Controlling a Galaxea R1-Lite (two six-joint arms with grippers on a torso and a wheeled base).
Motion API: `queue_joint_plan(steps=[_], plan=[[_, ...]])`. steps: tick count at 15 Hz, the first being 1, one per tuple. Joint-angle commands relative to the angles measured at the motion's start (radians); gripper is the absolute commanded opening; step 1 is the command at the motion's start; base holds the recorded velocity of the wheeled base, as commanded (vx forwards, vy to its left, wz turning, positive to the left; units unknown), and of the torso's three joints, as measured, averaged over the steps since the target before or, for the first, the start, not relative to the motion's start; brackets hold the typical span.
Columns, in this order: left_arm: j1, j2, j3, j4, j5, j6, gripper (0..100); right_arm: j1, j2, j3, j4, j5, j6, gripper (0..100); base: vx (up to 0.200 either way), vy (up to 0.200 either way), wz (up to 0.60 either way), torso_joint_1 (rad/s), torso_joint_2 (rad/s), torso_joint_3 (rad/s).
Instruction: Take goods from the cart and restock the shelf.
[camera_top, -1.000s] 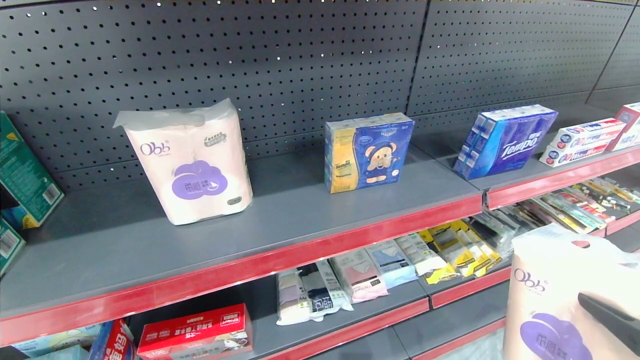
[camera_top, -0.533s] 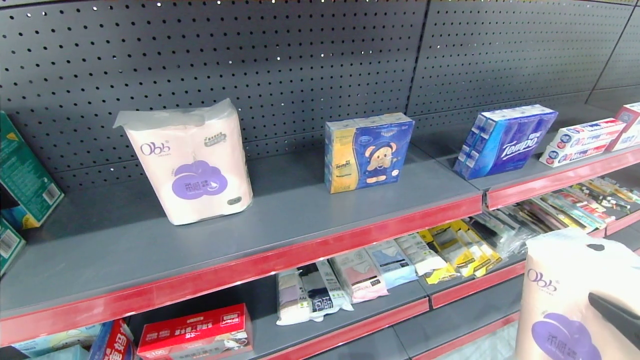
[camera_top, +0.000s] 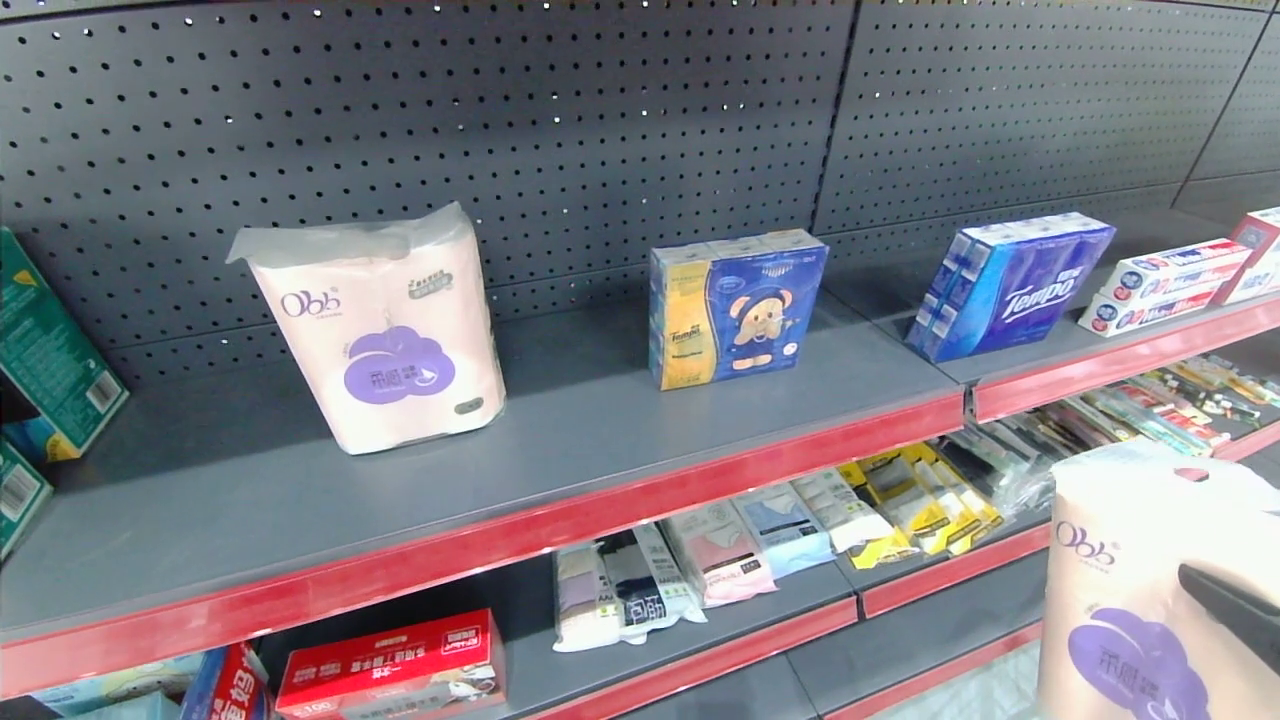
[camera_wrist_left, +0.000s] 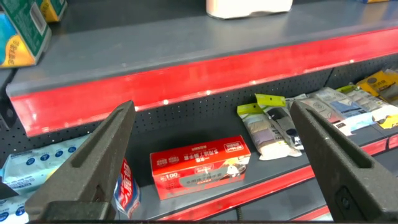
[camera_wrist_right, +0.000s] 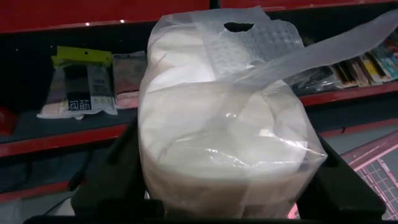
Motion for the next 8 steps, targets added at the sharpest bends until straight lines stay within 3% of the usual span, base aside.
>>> queue_joint_plan(steps=[1, 8], plan=[[0.000, 0.000, 0.000, 0.000, 0.000, 0.000, 100, -0.001, 0.014, -0.024, -0.001, 0.004, -0.009, 0, 0.000, 0.000, 0.00, 0.183, -0.40, -0.212], [0.000, 0.000, 0.000, 0.000, 0.000, 0.000, 100, -0.001, 0.051, -0.090, -0.001, 0.004, -0.044, 0, 0.000, 0.000, 0.00, 0.183, -0.39, -0.207]])
